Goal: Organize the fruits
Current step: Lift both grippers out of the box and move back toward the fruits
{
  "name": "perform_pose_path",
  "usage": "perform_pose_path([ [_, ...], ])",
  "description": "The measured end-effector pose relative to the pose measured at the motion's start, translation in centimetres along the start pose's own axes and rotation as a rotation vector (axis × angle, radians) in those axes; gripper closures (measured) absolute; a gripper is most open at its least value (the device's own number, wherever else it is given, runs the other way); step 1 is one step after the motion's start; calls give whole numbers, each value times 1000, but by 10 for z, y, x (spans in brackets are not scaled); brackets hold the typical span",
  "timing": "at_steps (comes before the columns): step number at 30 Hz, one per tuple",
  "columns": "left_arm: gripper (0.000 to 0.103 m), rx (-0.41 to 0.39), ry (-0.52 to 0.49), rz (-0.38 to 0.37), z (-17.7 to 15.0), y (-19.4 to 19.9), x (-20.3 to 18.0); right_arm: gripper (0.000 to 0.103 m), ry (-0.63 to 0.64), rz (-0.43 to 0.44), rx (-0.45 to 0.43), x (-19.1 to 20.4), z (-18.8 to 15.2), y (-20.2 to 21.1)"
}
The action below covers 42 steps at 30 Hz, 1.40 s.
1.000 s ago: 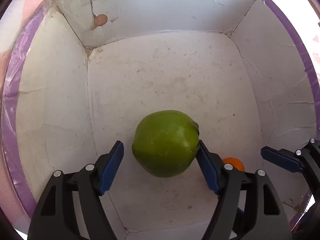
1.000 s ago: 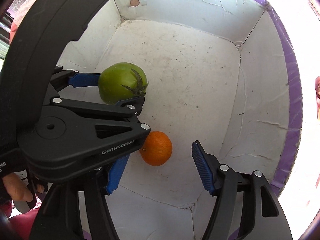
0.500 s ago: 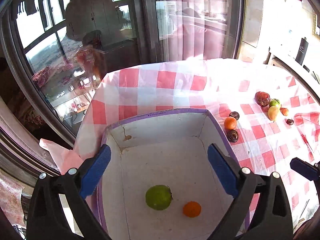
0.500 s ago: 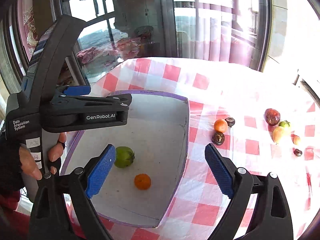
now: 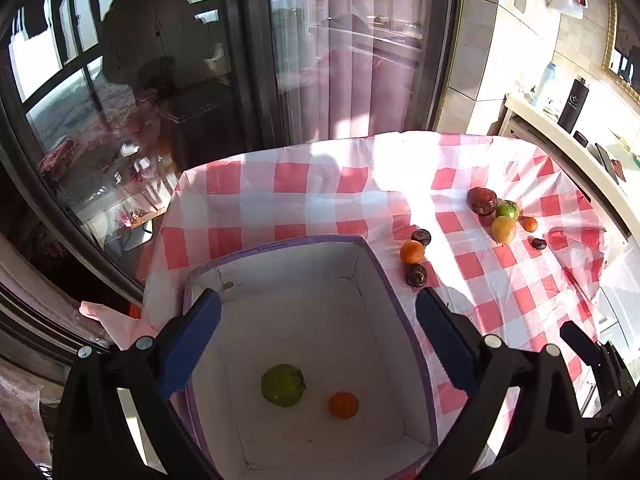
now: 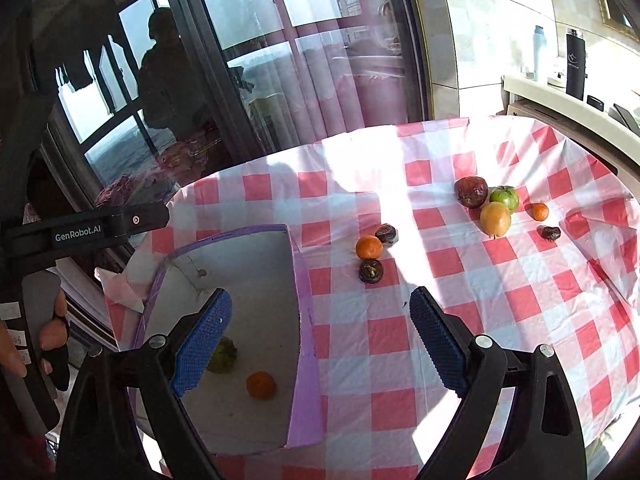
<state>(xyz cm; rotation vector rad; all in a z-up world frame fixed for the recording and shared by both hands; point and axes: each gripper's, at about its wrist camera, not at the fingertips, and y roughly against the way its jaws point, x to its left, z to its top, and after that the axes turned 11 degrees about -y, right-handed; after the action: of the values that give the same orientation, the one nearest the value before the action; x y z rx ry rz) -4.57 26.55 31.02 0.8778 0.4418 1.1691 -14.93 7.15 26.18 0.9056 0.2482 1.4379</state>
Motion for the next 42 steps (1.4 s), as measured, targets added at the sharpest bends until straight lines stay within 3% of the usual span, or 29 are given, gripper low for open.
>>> perform_pose_path([
  [7, 5, 8, 67, 2, -6, 6, 22, 15, 16, 12, 5, 11, -2, -5],
  [15, 5, 7, 151, 66, -16, 14, 55, 15, 55, 42, 32, 29, -5, -16],
  [22, 5, 23, 168, 71, -22, 9, 63, 15, 90, 60, 49, 43, -8, -22],
  [33, 5, 59, 135, 82, -21, -6, 38, 15, 52, 33, 87, 24, -11, -30],
  [42, 5, 104, 68, 81, 0, -41, -17, 15, -26, -9, 132, -32, -5, -46],
])
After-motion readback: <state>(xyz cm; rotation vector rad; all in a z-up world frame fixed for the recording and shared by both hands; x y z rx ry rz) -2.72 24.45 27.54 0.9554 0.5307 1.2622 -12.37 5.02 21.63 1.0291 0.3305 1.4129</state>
